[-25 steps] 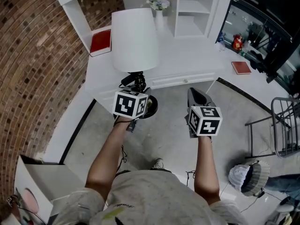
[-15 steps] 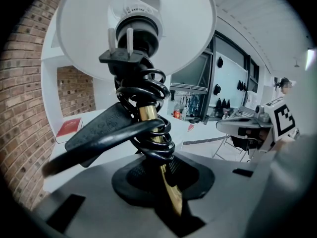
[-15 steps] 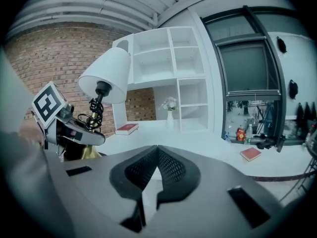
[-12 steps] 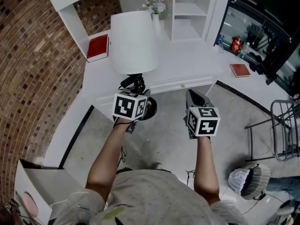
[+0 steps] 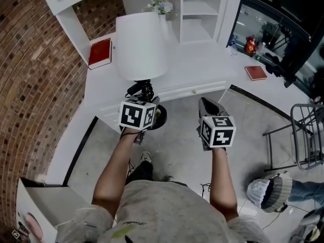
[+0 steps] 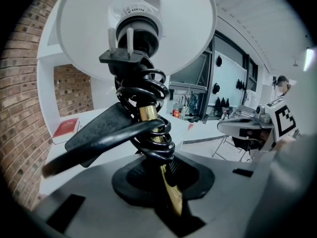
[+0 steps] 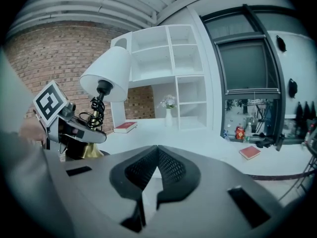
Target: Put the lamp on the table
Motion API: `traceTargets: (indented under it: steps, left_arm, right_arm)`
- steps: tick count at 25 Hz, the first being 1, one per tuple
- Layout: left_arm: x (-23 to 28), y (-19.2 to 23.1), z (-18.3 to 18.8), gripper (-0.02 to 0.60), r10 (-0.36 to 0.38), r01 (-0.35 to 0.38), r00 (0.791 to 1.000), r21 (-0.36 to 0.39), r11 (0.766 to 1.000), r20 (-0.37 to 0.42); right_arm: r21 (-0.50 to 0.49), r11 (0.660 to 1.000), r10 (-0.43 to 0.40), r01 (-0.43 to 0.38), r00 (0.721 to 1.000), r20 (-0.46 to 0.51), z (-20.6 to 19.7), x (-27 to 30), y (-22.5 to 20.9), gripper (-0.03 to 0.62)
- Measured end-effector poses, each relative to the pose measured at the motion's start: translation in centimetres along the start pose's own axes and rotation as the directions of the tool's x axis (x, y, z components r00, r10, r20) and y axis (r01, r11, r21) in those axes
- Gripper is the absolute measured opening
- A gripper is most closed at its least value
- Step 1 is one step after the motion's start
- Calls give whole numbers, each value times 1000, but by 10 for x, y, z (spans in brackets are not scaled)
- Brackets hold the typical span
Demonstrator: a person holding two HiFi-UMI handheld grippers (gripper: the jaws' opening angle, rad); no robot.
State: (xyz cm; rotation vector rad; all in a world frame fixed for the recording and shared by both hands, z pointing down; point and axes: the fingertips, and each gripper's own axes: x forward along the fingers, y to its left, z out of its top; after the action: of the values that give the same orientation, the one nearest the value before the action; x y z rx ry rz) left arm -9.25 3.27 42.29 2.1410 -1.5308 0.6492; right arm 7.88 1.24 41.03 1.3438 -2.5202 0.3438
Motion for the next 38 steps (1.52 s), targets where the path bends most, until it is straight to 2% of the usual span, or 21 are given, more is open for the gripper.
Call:
traceTargets:
  steps: [8,16,22,30,38]
  left_arm:
    - [31,2,12,84,-44,44,999,22,999,17]
    - [75,19,42,84,-121,120,993,71,990,8]
    - [108,36,77,84,-187,187,982,128,974,-9]
    - [156,65,125,84,-270,273,962,225,935,-47]
    - [196,62,160,84,-383,391,920,300,870,-88]
  right_arm:
    - [-18,999,-30,30,1000,-1,-2,15,-13,3]
    - [-14,995,-102,102,995,-6,14,50,-32,3]
    - [11,986,-166,167,986,-19,31,83,-45,3]
    - [35,965,-258,260,965,-37,58,131,-59,3]
    - [74,925,-370,374,927,-62,74,151,-80,3]
